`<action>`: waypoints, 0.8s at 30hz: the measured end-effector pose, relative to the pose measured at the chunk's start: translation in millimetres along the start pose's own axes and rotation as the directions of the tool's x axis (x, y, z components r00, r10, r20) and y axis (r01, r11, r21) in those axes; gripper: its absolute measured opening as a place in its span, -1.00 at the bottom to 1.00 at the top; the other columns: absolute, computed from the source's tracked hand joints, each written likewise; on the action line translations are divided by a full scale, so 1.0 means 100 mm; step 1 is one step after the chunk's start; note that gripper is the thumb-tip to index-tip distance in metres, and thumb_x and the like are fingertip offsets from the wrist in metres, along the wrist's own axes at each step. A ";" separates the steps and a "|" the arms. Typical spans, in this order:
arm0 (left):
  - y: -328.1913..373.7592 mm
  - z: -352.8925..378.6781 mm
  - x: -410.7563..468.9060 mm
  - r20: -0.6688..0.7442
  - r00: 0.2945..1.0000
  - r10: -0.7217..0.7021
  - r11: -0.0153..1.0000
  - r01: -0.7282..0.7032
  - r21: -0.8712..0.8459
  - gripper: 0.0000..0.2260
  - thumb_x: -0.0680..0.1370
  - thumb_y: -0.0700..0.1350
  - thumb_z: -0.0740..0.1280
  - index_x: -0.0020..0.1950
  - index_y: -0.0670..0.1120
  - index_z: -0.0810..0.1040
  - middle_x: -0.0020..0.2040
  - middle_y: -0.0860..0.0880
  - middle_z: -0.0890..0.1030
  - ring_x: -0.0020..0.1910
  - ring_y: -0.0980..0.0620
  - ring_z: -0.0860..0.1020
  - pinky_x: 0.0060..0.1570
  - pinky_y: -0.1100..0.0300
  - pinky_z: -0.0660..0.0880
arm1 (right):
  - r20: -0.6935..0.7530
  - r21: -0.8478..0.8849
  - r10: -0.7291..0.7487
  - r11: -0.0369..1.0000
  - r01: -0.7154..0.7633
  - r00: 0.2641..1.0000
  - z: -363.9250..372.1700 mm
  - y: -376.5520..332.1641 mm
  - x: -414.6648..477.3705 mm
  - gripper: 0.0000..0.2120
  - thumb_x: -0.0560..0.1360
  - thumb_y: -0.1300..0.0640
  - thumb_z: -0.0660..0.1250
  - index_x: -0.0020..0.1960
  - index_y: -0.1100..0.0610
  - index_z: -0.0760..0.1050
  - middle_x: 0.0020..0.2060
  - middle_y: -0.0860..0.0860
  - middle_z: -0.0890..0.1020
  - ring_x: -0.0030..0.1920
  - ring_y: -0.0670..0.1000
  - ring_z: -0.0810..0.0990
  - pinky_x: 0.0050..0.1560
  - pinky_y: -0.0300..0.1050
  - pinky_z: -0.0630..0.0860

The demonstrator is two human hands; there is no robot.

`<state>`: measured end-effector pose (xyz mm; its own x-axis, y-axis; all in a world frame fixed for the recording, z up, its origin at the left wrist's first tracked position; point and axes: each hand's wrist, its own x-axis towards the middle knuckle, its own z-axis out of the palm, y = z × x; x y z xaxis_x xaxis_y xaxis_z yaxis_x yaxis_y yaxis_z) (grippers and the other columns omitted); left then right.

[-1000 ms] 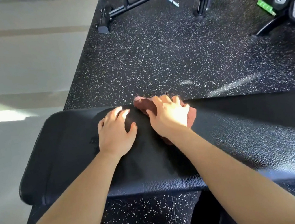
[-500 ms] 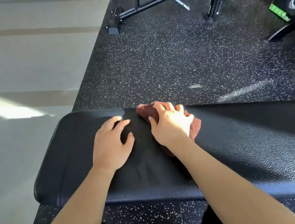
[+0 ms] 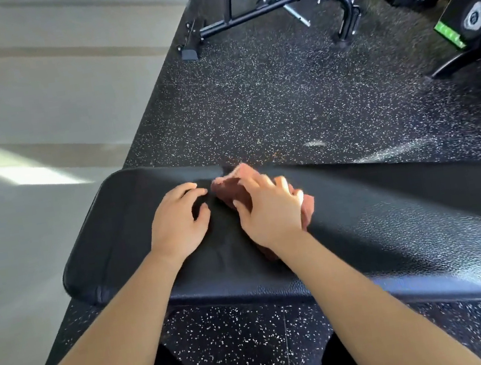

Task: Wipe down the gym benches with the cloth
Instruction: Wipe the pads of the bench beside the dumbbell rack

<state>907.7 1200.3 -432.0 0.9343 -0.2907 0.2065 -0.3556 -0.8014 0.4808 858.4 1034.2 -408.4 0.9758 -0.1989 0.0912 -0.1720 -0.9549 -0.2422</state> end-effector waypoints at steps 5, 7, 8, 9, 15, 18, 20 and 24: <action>-0.03 -0.06 -0.35 -0.016 1.000 0.017 1.000 -0.017 0.004 -0.72 0.52 -0.14 0.30 0.22 -0.09 0.55 0.29 -0.05 0.50 0.28 -0.05 0.42 0.29 0.09 0.30 | -0.054 -0.040 -0.055 0.998 0.053 0.997 0.00 0.05 -0.75 -0.64 0.45 -0.16 0.20 0.22 -0.12 0.43 0.18 -0.10 0.50 0.10 0.15 0.43 -0.04 0.14 0.37; -0.03 -0.05 -0.44 -0.034 0.999 0.019 1.000 -0.018 0.011 -0.72 0.51 -0.13 0.30 0.22 -0.08 0.55 0.29 -0.05 0.50 0.27 -0.05 0.44 0.28 0.05 0.34 | -0.055 -0.051 -0.037 0.998 0.034 0.998 0.00 0.04 -0.78 -0.64 0.45 -0.17 0.19 0.22 -0.13 0.43 0.18 -0.10 0.50 0.10 0.14 0.42 -0.04 0.13 0.35; -0.02 -0.05 -0.46 -0.040 0.999 0.017 1.000 -0.017 0.016 -0.72 0.51 -0.13 0.31 0.22 -0.08 0.56 0.28 -0.05 0.51 0.26 -0.06 0.45 0.28 0.04 0.35 | -0.045 -0.039 -0.022 0.999 0.020 0.999 0.00 0.03 -0.71 -0.64 0.46 -0.18 0.17 0.23 -0.14 0.41 0.20 -0.12 0.48 0.12 0.14 0.40 -0.03 0.11 0.33; -0.02 -0.05 -0.46 -0.046 0.999 0.017 1.000 -0.016 0.020 -0.72 0.51 -0.12 0.31 0.21 -0.08 0.56 0.27 -0.05 0.52 0.25 -0.06 0.46 0.27 0.02 0.37 | -0.032 -0.022 -0.007 1.000 0.007 0.999 0.00 0.01 -0.61 -0.64 0.47 -0.18 0.16 0.24 -0.15 0.39 0.23 -0.13 0.45 0.14 0.13 0.39 -0.02 0.10 0.31; 0.00 -0.08 -0.46 -0.050 0.998 0.032 0.998 -0.030 0.052 -0.72 0.51 -0.11 0.30 0.20 -0.09 0.57 0.27 -0.05 0.53 0.23 -0.07 0.47 0.24 0.02 0.38 | -0.001 -0.039 0.005 0.999 -0.005 1.000 0.03 -0.09 -0.16 -0.63 0.52 -0.15 0.13 0.29 -0.10 0.34 0.25 -0.06 0.43 0.17 0.16 0.35 0.01 0.12 0.28; 0.00 -0.08 -0.46 -0.051 0.999 0.019 0.999 -0.016 0.050 -0.72 0.51 -0.10 0.29 0.21 -0.08 0.56 0.27 -0.04 0.52 0.24 -0.05 0.46 0.25 0.04 0.36 | -0.021 -0.026 -0.060 0.998 0.059 0.998 0.02 -0.03 -0.33 -0.64 0.51 -0.16 0.15 0.28 -0.11 0.37 0.28 -0.10 0.42 0.18 0.14 0.36 0.02 0.12 0.31; 0.01 -0.08 -0.46 -0.050 0.999 0.017 0.999 -0.015 0.040 -0.72 0.51 -0.10 0.29 0.21 -0.07 0.56 0.28 -0.04 0.52 0.25 -0.04 0.45 0.26 0.06 0.35 | -0.048 -0.015 -0.121 0.993 0.121 0.991 0.01 0.05 -0.58 -0.63 0.50 -0.17 0.19 0.27 -0.12 0.40 0.25 -0.11 0.46 0.15 0.13 0.39 -0.03 0.10 0.34; 0.01 -0.09 -0.47 -0.048 0.999 0.000 1.000 0.001 0.029 -0.72 0.51 -0.09 0.28 0.21 -0.04 0.56 0.28 -0.01 0.51 0.27 -0.02 0.44 0.27 0.08 0.34 | -0.150 -0.068 -0.164 0.985 0.156 0.975 -0.01 0.29 -0.97 -0.63 0.45 -0.17 0.23 0.22 -0.12 0.46 0.16 -0.11 0.54 0.08 0.14 0.48 -0.10 0.08 0.41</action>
<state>863.3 1217.8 -433.8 0.9319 -0.2653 0.2472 -0.3535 -0.8168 0.4559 758.5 1025.1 -423.0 0.9593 -0.0700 0.2737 -0.0267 -0.9870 -0.1587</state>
